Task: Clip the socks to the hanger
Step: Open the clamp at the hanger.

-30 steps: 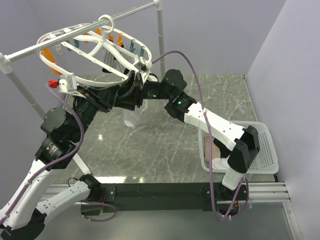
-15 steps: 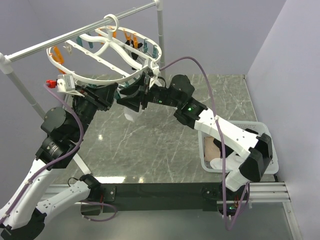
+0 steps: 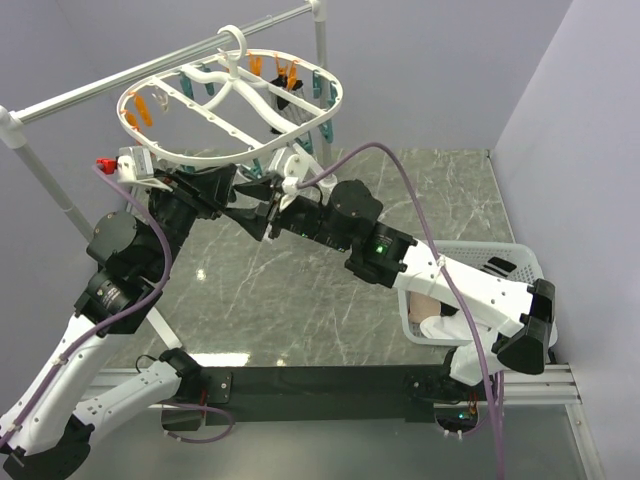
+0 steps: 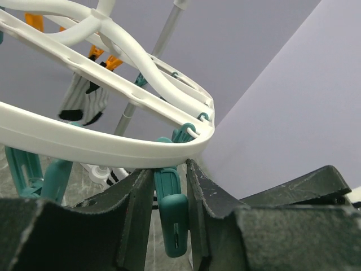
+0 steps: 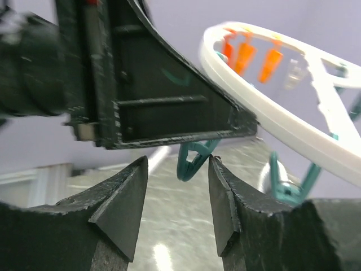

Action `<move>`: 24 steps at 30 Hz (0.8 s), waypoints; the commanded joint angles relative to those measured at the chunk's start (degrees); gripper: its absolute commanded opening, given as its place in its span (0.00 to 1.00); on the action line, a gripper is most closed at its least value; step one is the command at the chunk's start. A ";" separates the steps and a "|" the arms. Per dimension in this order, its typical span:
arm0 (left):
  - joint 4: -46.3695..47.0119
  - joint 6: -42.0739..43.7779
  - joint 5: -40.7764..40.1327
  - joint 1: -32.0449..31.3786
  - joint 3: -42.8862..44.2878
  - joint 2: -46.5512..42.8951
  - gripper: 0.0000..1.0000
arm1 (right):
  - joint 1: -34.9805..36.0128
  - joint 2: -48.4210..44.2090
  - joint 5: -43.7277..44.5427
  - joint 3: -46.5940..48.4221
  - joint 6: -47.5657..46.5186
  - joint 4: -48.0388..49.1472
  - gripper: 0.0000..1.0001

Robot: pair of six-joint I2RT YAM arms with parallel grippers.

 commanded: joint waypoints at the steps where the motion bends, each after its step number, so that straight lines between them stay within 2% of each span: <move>1: 2.77 -0.35 -0.77 0.09 0.45 -0.76 0.34 | 2.75 0.06 12.26 1.80 -8.34 -0.77 0.54; 3: 3.03 -0.35 -0.85 0.09 0.37 -0.85 0.34 | 4.86 0.94 18.66 2.15 -11.77 -0.16 0.54; 6: 3.12 -0.53 -1.12 0.09 0.10 -0.94 0.34 | 6.09 2.52 23.69 2.50 -13.53 1.68 0.54; 14: 2.15 -0.79 -2.00 0.09 0.19 -1.38 0.33 | 6.10 1.12 25.02 -2.06 -13.10 11.34 0.50; 24: 1.10 -1.84 -2.70 0.09 0.36 -0.67 0.33 | 6.18 -0.90 23.00 -5.32 -12.48 15.40 0.48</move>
